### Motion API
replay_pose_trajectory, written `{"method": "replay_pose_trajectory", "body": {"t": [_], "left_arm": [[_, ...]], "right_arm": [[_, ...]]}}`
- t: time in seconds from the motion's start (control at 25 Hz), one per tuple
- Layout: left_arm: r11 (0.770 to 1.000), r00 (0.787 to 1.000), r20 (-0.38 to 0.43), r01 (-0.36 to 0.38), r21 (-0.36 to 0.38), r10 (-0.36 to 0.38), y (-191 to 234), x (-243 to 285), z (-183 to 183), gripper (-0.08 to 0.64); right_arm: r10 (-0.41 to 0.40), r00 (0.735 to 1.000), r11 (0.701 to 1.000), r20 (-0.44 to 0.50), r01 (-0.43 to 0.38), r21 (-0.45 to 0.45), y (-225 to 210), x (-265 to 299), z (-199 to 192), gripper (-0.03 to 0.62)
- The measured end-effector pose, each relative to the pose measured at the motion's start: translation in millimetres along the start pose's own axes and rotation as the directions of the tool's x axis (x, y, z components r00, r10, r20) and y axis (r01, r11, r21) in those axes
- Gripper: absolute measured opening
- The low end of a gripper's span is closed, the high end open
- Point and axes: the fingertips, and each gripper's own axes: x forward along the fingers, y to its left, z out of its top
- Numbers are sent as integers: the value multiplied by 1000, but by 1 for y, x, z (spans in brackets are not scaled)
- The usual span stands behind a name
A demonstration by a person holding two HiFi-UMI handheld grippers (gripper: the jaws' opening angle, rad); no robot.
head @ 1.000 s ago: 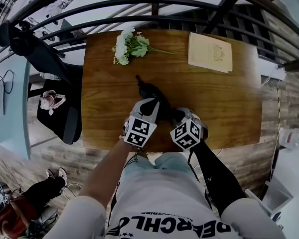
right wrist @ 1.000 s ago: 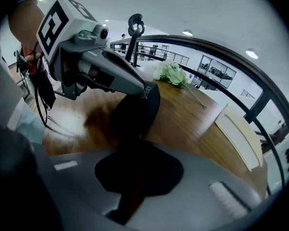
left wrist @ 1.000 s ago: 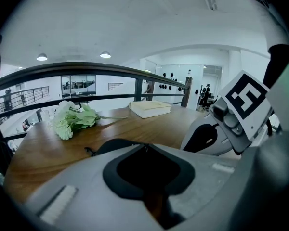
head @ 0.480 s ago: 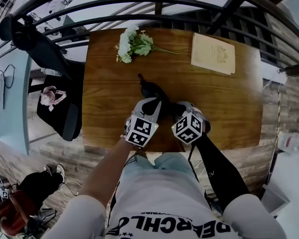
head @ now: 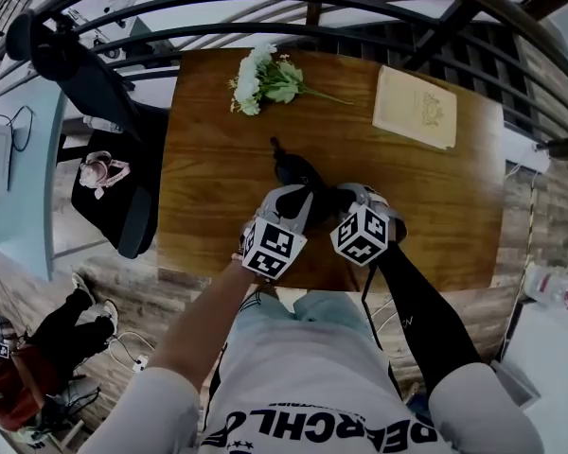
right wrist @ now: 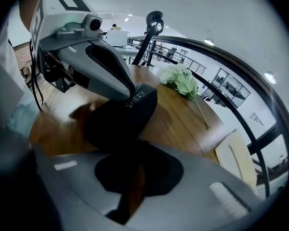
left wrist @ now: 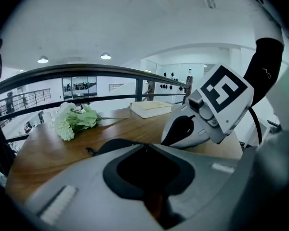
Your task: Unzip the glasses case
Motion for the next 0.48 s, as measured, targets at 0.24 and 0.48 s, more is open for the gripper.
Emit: {"method": "replay_pose_trajectory", "body": {"t": [0.24,0.48], "left_arm": [[1000,1000,-2,-14,23,14,-1,0,1,18],[997,996,-60,-60,53,63,4,-10,-5,23]], "right_arm": [[27,1000,1000,15,-27,-12,-1,3,1,29],[70,997,993,35,-73,88,9,0,-1,29]]}}
